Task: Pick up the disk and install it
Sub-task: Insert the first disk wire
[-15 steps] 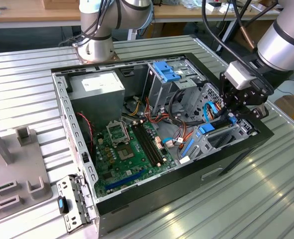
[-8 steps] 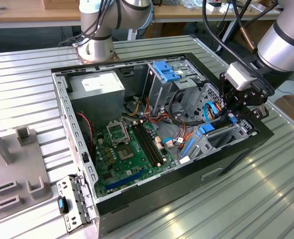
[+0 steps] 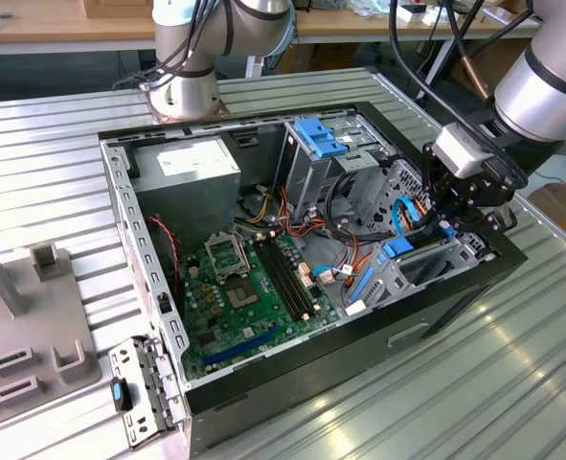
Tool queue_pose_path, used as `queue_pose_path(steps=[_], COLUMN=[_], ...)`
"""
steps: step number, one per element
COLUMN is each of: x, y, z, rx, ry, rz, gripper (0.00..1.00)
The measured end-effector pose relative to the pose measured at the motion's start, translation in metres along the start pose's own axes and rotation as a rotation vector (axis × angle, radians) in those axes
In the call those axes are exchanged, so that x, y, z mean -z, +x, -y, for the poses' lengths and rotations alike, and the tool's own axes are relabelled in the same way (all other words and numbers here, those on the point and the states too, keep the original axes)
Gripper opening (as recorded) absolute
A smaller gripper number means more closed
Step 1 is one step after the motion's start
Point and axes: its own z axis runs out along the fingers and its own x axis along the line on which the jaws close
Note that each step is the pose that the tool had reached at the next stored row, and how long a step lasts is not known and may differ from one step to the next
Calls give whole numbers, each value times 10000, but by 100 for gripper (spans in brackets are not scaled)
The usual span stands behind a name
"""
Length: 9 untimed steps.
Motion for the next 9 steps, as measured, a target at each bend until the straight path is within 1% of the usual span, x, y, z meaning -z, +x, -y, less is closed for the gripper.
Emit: queue_pose_path(steps=[6,9], x=[-2,-7], y=[7,8], z=[3,3], rx=[-4,-76], ry=[0,8], rz=[-2,-8], gripper=[16,16])
